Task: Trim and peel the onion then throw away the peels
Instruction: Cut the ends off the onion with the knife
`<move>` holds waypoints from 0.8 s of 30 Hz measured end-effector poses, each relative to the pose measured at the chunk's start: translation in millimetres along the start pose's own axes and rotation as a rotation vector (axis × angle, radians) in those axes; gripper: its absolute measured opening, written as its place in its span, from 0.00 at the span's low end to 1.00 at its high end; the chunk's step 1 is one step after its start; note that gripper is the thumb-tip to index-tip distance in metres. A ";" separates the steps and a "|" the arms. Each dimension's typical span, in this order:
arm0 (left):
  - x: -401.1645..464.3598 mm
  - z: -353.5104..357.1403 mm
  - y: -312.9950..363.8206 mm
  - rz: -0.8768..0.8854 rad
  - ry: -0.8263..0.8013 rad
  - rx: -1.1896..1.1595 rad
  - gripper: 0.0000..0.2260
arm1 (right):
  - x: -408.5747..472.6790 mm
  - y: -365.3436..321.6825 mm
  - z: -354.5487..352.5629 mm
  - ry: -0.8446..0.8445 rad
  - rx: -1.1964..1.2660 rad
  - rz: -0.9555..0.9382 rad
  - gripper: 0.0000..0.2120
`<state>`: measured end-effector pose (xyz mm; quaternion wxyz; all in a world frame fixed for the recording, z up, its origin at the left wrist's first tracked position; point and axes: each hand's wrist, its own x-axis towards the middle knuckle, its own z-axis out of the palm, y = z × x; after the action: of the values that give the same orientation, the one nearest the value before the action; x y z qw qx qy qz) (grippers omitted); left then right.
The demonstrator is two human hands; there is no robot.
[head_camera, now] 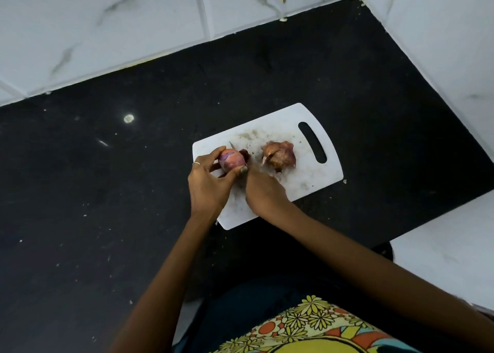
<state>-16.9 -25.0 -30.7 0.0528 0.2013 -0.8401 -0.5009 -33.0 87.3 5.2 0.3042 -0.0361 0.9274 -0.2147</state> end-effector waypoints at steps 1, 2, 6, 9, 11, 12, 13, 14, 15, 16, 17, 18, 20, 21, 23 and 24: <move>-0.5 -0.6 0.0 0.005 0.002 0.003 0.25 | 1.3 -0.1 1.2 0.005 -0.006 -0.002 0.21; -0.6 -1.1 0.2 0.012 0.005 0.006 0.25 | 1.2 1.1 1.1 0.002 -0.034 -0.004 0.21; -3.3 -0.7 1.0 0.034 0.002 0.009 0.25 | -16.7 16.6 0.2 -0.056 -0.138 -0.004 0.16; -4.2 -1.5 0.7 0.021 0.015 -0.016 0.25 | -38.3 33.3 6.0 -0.061 -0.199 -0.032 0.17; -2.5 -4.0 1.1 -0.003 0.031 -0.064 0.25 | -47.3 41.1 9.4 -0.060 -0.216 -0.041 0.17; -2.2 -5.1 1.2 -0.007 0.035 -0.085 0.25 | -48.5 43.3 9.7 -0.067 -0.217 -0.041 0.17; -2.5 -5.7 1.0 -0.004 0.034 -0.101 0.25 | -48.5 44.1 8.2 -0.081 -0.213 -0.037 0.17; -3.3 -6.2 0.7 0.005 0.033 -0.112 0.25 | -46.9 43.9 6.0 -0.102 -0.206 -0.032 0.16; -4.6 -6.6 -1.1 0.013 0.031 -0.120 0.25 | -45.6 43.2 2.1 -0.119 -0.193 -0.029 0.16; -6.2 -7.0 -2.9 0.018 0.030 -0.132 0.25 | -43.8 42.5 -2.5 -0.130 -0.175 -0.027 0.16; -7.7 -7.1 -5.3 0.018 0.029 -0.151 0.25 | -42.8 41.9 -8.1 -0.124 -0.152 -0.032 0.16; -9.2 -7.2 -8.4 0.015 0.026 -0.173 0.25 | -42.0 41.7 -13.6 -0.098 -0.126 -0.040 0.16; -11.6 -8.0 -13.1 0.013 0.018 -0.204 0.25 | -39.3 41.0 -23.6 0.019 -0.064 -0.073 0.16; -12.8 -8.4 -14.5 0.014 0.016 -0.208 0.25 | -36.9 40.1 -28.2 0.093 -0.028 -0.091 0.17; -15.3 -8.0 -16.4 0.022 0.021 -0.196 0.25 | -27.7 39.5 -36.6 0.250 0.017 -0.111 0.16; -16.5 -7.3 -17.1 0.034 0.028 -0.179 0.25 | -20.7 40.5 -40.9 0.320 0.019 -0.110 0.16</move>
<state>5.1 -31.6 -40.0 0.0907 0.1887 -0.7945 -0.5700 -37.3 143.4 29.1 0.1406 -0.0492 0.9586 -0.2427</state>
